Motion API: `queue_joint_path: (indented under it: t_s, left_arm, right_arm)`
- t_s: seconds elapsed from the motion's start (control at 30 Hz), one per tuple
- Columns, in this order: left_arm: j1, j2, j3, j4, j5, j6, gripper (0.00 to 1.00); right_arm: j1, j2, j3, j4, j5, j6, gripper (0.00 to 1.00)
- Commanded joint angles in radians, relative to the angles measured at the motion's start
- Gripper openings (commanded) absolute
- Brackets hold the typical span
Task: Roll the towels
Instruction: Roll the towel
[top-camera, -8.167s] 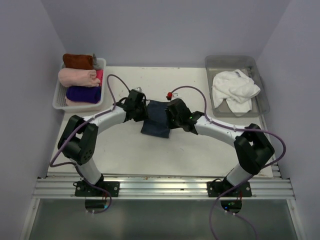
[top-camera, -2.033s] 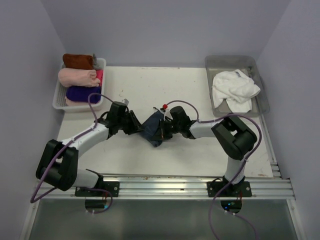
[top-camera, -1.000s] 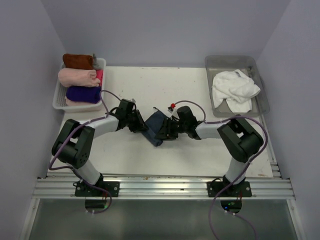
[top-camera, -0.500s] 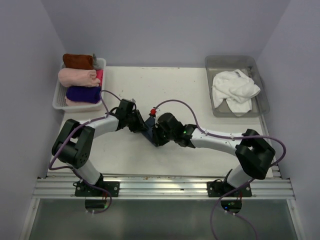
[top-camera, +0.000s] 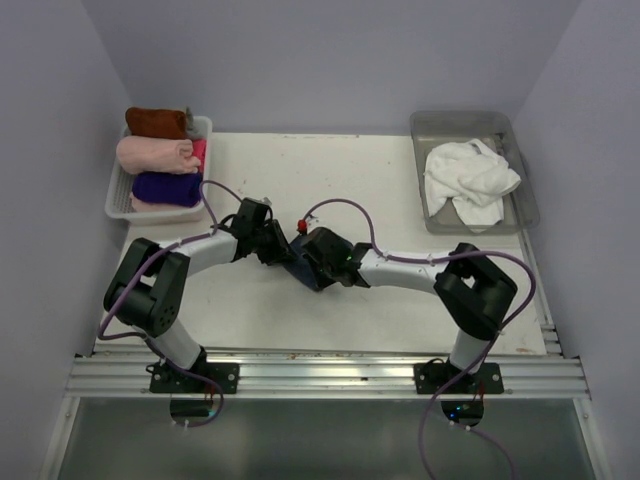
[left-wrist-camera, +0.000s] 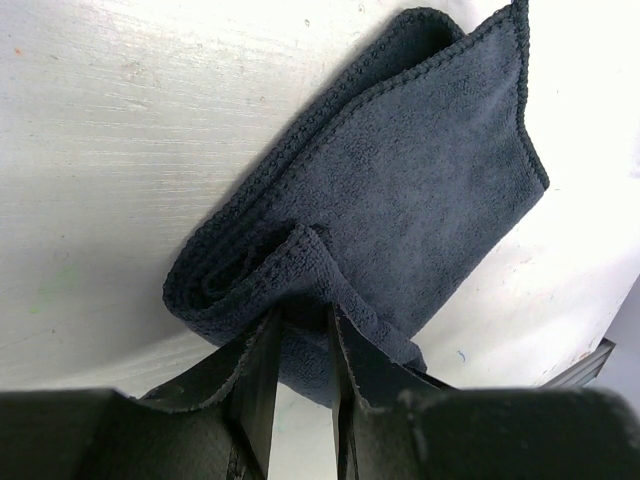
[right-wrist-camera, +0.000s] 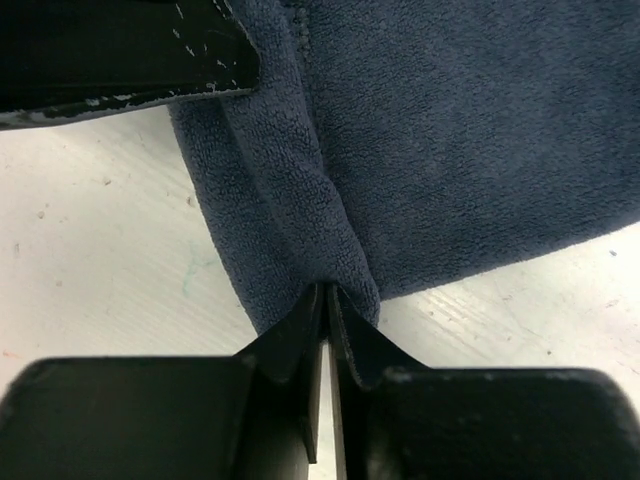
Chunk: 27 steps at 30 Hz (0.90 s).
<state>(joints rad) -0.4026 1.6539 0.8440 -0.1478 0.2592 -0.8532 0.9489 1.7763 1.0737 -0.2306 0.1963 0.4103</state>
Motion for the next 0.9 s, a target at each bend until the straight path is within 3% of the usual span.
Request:
queue_joint_path:
  t_s: [0.0, 0.07, 0.17, 0.4, 0.87]
  left_arm:
    - [0.002, -0.005, 0.013, -0.026, -0.014, 0.019, 0.29]
    - [0.002, -0.006, 0.018, -0.027, -0.011, 0.019, 0.29]
    - [0.002, -0.013, 0.021, -0.029, -0.012, 0.019, 0.29]
    - [0.002, -0.011, 0.013, -0.029, -0.014, 0.016, 0.29]
    - [0.004, -0.026, 0.012, -0.035, -0.023, 0.009, 0.29]
  right_arm:
    - [0.013, -0.075, 0.002, -0.032, 0.080, -0.024, 0.12]
    - [0.028, -0.141, -0.018, -0.004, 0.084, -0.053, 0.17]
    - [0.050, -0.195, -0.037, 0.025, 0.089, -0.080, 0.32]
    - [0.154, -0.103, 0.040, 0.013, 0.187, -0.211, 0.52]
    - [0.197, 0.090, 0.063, 0.060, 0.278, -0.271, 0.59]
